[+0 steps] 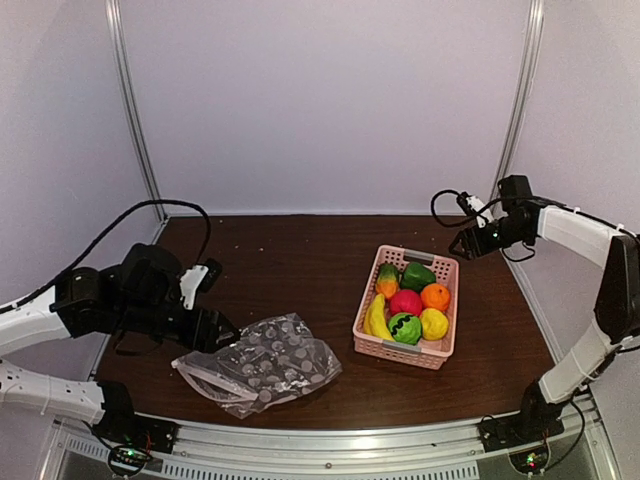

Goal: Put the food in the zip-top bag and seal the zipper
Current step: Adjust the bin at the center of the board, then adjust the zipper food storage bag at the center of the board.

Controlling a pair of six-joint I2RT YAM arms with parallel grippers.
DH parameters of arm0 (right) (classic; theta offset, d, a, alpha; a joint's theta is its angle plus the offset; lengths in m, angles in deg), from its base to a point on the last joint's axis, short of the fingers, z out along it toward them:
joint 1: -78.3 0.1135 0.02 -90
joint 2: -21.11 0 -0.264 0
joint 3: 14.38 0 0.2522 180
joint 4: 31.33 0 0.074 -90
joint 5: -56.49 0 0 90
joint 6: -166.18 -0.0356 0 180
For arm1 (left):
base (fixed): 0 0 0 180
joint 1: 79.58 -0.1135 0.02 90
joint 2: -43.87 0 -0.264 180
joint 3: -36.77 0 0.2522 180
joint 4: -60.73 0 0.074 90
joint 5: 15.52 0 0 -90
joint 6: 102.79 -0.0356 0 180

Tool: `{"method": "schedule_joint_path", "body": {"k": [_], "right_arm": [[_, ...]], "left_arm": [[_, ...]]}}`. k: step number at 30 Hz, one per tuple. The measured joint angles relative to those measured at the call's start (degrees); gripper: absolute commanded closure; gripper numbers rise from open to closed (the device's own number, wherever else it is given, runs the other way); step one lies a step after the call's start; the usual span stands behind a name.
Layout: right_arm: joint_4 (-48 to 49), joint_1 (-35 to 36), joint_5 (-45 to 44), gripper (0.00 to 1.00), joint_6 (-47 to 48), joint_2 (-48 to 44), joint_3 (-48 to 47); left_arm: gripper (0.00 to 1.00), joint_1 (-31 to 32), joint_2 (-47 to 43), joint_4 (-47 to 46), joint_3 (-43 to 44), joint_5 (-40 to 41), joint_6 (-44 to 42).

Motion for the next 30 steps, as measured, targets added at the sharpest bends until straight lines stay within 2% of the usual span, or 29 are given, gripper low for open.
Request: {"method": "schedule_joint_path", "body": {"k": [4,7,11,14,20,26,30], "right_arm": [[-0.3,0.0,3.1,0.37,2.4,-5.1,2.2],[-2.8,1.0,5.7,0.36,5.5,-7.1,2.9],[-5.6,6.6,6.7,0.35,10.7,-10.3,3.4],[-7.0,12.1,7.6,0.35,13.3,-13.1,4.2],[-8.2,15.5,8.4,0.35,14.9,-14.1,5.7],[-8.3,17.1,8.8,0.35,14.8,-14.1,6.8],[-8.6,18.0,9.4,0.34,15.0,-14.1,6.8]], "left_arm": [[0.38,1.9,6.2,5.1,5.1,-0.1,-5.5],[0.35,7.0,14.8,11.1,10.3,1.5,-11.2],[0.36,15.5,24.5,17.5,16.3,4.3,-19.1],[0.38,18.5,26.4,19.7,16.5,4.2,-23.2],[0.41,21.3,29.2,23.6,19.0,5.5,-25.8],[0.5,23.8,41.1,26.9,23.7,9.5,-25.0],[0.51,23.9,48.3,30.5,25.6,14.8,-22.8]]}}
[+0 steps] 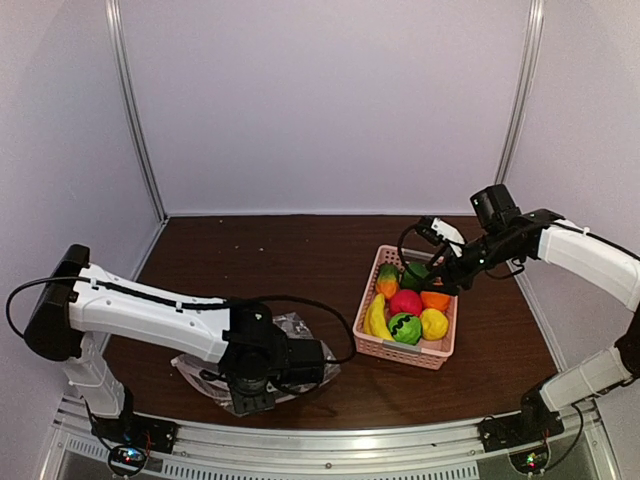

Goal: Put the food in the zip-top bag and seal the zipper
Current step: Adjust the zipper food storage bag at the center of the board.

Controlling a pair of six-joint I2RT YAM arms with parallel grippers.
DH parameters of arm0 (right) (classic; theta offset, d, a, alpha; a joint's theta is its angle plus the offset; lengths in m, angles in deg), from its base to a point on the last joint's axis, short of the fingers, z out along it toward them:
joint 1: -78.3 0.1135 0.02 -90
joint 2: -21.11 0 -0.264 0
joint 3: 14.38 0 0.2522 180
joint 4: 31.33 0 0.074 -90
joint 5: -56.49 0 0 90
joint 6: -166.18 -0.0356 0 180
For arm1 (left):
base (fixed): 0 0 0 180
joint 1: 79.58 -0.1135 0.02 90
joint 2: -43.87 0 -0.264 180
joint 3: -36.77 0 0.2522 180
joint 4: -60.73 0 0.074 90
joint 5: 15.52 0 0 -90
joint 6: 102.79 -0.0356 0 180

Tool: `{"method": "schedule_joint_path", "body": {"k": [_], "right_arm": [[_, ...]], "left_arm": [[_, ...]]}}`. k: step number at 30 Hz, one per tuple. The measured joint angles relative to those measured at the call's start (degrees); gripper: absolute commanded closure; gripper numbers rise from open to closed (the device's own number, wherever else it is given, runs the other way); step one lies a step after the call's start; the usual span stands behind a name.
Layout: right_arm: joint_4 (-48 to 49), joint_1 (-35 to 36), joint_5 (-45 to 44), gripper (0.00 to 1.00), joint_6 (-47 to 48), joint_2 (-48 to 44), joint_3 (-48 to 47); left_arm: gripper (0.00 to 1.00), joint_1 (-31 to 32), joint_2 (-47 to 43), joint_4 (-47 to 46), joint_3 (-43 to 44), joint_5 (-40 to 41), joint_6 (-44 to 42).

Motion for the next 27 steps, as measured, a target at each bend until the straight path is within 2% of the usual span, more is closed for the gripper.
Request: {"method": "schedule_joint_path", "body": {"k": [2,7,11,16,18,19,24,27], "right_arm": [[0.0,0.3,0.1,0.35,0.1,0.0,0.0],[-0.3,0.5,0.1,0.35,0.2,0.0,0.0],[-0.4,0.5,0.2,0.35,0.1,0.0,0.0],[-1.0,0.5,0.2,0.35,0.1,0.2,-0.3],[-1.1,0.5,0.2,0.35,0.1,0.2,-0.3],[-1.2,0.5,0.2,0.35,0.0,0.2,-0.3],[-1.5,0.5,0.2,0.35,-0.8,0.8,-1.7],[-1.8,0.5,0.2,0.35,-1.1,1.7,-3.3]], "left_arm": [[0.52,0.0,0.9,0.3,0.0,1.6,0.5],[0.66,0.0,1.6,-1.1,1.4,5.3,0.5],[0.69,-1.5,5.3,-5.2,3.5,7.1,0.7],[0.77,-8.8,7.4,-12.7,4.4,7.0,2.2],[0.78,-14.5,7.4,-16.7,5.0,6.4,2.5],[0.76,-17.1,7.4,-19.7,5.3,5.3,2.5],[0.49,-26.0,9.4,-30.4,10.2,-0.5,0.5],[0.43,-28.3,13.0,-33.1,16.9,-1.9,-2.2]]}}
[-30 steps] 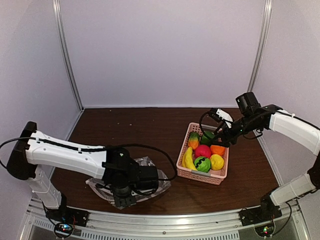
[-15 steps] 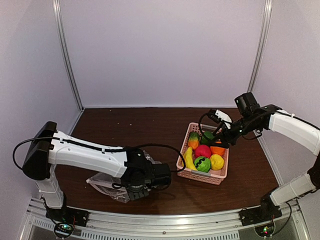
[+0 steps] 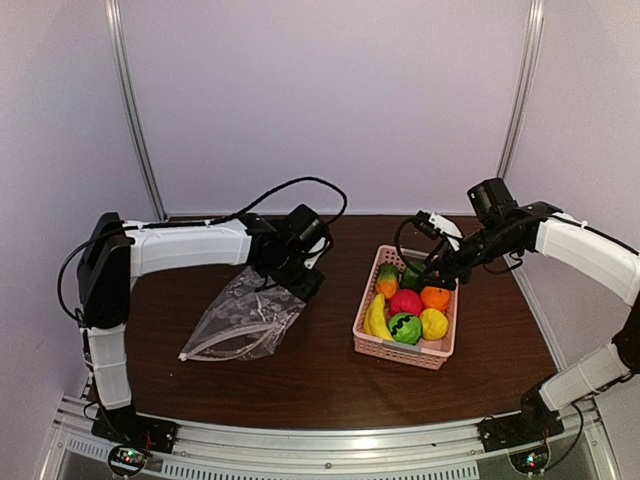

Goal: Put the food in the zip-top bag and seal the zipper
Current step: Adjust the zipper food storage bag at the center of the board.

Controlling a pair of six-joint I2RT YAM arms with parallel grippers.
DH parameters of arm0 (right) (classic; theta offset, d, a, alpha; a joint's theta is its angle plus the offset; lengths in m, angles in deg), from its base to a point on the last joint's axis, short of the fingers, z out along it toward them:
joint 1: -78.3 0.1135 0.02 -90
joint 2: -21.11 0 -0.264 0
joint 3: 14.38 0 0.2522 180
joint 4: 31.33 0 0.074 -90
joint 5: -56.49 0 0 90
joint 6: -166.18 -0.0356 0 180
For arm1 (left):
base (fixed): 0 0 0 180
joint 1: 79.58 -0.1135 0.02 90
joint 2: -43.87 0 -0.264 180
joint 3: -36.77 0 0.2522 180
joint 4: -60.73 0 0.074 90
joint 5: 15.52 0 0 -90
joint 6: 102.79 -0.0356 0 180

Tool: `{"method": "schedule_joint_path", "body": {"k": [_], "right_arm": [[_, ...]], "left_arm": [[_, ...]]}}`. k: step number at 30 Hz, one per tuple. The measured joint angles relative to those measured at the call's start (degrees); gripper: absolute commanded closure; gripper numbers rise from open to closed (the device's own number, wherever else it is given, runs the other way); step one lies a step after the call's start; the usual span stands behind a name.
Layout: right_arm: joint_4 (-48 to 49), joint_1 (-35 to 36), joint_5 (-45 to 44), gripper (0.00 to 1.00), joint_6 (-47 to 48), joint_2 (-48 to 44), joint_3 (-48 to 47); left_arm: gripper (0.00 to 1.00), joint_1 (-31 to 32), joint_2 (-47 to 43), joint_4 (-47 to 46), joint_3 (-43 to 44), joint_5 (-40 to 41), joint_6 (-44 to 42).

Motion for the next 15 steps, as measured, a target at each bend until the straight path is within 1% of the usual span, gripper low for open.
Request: {"method": "schedule_joint_path", "body": {"k": [2,5,7,9,12,15], "right_arm": [[-0.3,0.0,0.0,0.35,0.0,0.1,-0.2],[-1.0,0.0,0.0,0.34,0.0,0.0,-0.3],[-1.4,0.0,0.0,0.34,0.0,-0.3,-0.3],[-1.6,0.0,0.0,0.34,0.0,-0.8,-0.3],[-1.5,0.0,0.0,0.35,0.2,-1.3,-0.3],[-1.5,0.0,0.2,0.35,0.4,-1.2,-0.3]], "left_arm": [[0.41,-0.2,0.9,0.3,3.7,0.0,-2.4],[0.4,0.3,-1.2,2.5,4.9,0.0,-5.3],[0.4,1.2,-5.0,4.2,2.8,0.2,-7.0],[0.42,2.5,-10.5,6.0,-1.2,0.4,-8.2],[0.44,4.6,-16.9,9.9,-4.6,0.3,-8.4],[0.44,6.3,-19.0,13.9,-5.2,0.6,-6.9]]}}
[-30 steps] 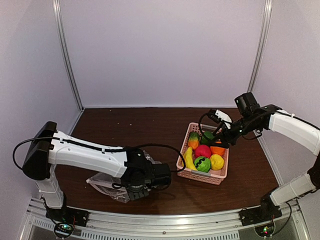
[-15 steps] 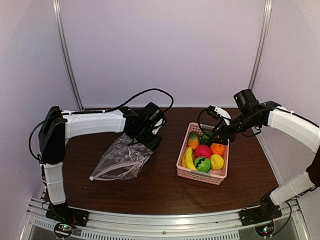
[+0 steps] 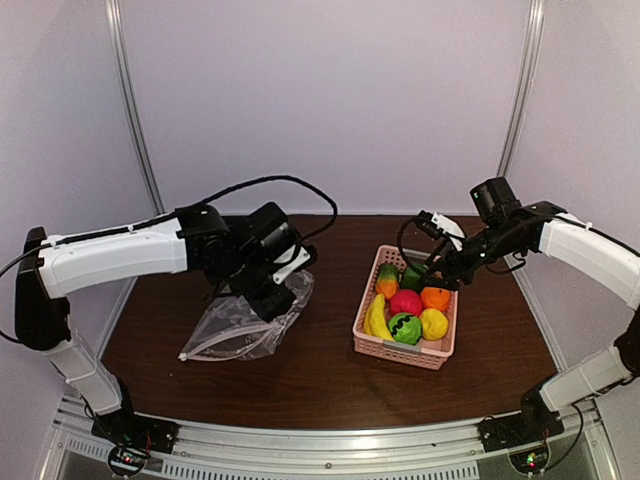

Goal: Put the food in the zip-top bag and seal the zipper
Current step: Adjust the zipper food storage bag at the center of the board, then pick up the zipper food storage bag at the center of the board.

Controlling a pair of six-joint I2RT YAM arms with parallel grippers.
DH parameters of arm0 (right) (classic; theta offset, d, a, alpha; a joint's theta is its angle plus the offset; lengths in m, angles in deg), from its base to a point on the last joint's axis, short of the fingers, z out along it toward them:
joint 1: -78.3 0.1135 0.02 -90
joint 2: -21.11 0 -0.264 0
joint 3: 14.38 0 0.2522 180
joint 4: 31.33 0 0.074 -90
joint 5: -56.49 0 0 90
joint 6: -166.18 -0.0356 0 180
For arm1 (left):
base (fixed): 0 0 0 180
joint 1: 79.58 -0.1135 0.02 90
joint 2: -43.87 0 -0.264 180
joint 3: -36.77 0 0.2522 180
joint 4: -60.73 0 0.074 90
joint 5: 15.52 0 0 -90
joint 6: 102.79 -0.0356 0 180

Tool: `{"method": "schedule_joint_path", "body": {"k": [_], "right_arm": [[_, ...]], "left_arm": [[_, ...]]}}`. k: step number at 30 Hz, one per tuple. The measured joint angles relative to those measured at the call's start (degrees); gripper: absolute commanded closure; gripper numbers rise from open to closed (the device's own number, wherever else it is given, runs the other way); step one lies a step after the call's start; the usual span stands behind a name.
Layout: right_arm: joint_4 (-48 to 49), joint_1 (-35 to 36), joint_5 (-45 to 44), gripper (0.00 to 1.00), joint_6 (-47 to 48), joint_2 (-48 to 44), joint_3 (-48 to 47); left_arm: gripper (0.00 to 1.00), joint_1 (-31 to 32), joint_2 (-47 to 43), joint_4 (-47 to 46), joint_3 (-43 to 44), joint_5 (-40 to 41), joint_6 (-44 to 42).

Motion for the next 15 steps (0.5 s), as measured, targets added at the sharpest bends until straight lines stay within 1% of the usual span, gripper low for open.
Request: {"method": "schedule_joint_path", "body": {"k": [5,9,13,15], "right_arm": [[0.1,0.0,2.0,0.35,0.7,0.0,0.0],[0.3,0.0,4.0,0.35,1.0,0.0,0.6],[0.5,0.0,5.3,0.35,1.0,0.0,0.6],[0.7,0.0,5.9,0.35,0.8,0.0,0.7]], "left_arm": [[0.45,3.1,1.2,7.6,-4.0,3.3,4.3],[0.41,4.5,3.5,13.5,-8.3,7.5,8.7],[0.41,4.3,4.9,16.5,-11.3,12.8,12.2],[0.44,4.1,5.0,16.6,-12.4,15.3,13.5]]}}
